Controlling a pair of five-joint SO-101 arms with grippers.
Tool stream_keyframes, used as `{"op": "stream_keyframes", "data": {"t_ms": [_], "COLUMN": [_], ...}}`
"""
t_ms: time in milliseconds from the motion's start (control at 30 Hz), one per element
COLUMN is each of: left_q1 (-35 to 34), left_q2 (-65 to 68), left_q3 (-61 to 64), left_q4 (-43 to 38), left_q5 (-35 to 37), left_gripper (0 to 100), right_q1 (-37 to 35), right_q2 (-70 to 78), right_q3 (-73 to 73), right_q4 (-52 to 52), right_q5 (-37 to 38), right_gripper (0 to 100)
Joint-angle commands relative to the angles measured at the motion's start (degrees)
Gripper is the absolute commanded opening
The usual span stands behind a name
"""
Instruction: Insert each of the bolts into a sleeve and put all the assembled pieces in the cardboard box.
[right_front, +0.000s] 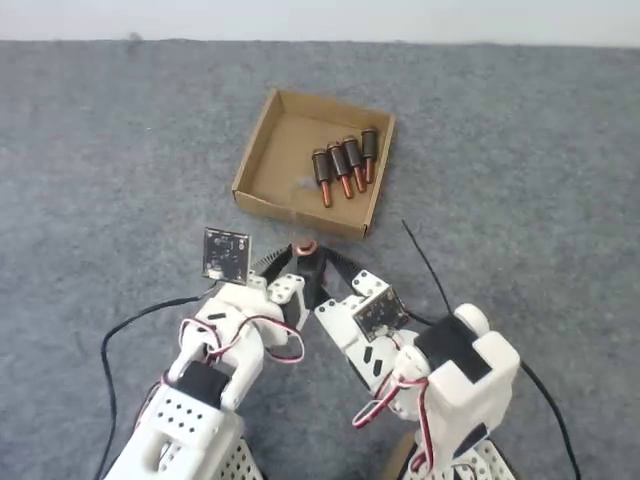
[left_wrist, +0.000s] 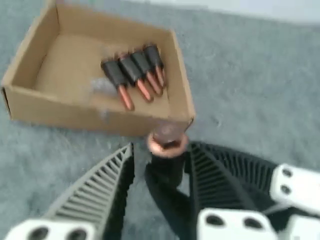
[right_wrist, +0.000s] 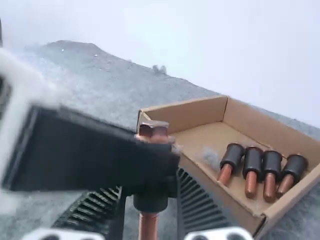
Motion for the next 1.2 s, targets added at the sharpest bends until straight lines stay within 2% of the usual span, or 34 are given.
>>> {"op": "stream_keyframes", "data": {"t_ms": [0, 300, 400, 633, 867, 1033, 1167], "left_q1": [0.18, -0.26, -0.35, -0.35, -0.79, -8.09, -13.8], "left_q2": [-0.79, -3.16, -8.53, -30.33, -28.66, -28.92, -28.92], "left_q3": [-0.57, -1.19, -1.45, -1.71, -4.44, -7.69, -9.98], "left_q4": [0.18, 0.7, 5.8, 24.09, 25.67, 25.76, 25.76], "left_q5": [-0.35, -0.35, -0.53, -0.62, -0.7, -0.35, -0.35], "left_gripper": [19, 18, 18, 18, 18, 17, 5], "right_q1": [0.84, 0.84, 0.84, 0.84, 0.84, 0.84, 0.92], "right_q2": [-1.01, -0.84, -0.57, -0.48, -0.92, -0.92, -0.92], "right_q3": [-0.35, -0.53, -0.7, -0.79, -1.76, -1.76, -1.76], "right_q4": [-1.71, -1.71, -1.63, -1.27, 2.33, 2.33, 2.33], "right_q5": [0.7, 0.79, 0.88, 0.88, 0.88, 0.88, 0.88], "right_gripper": [0.6, 0.6, 0.6, 0.6, 0.6, 0.6, 0.6]}}
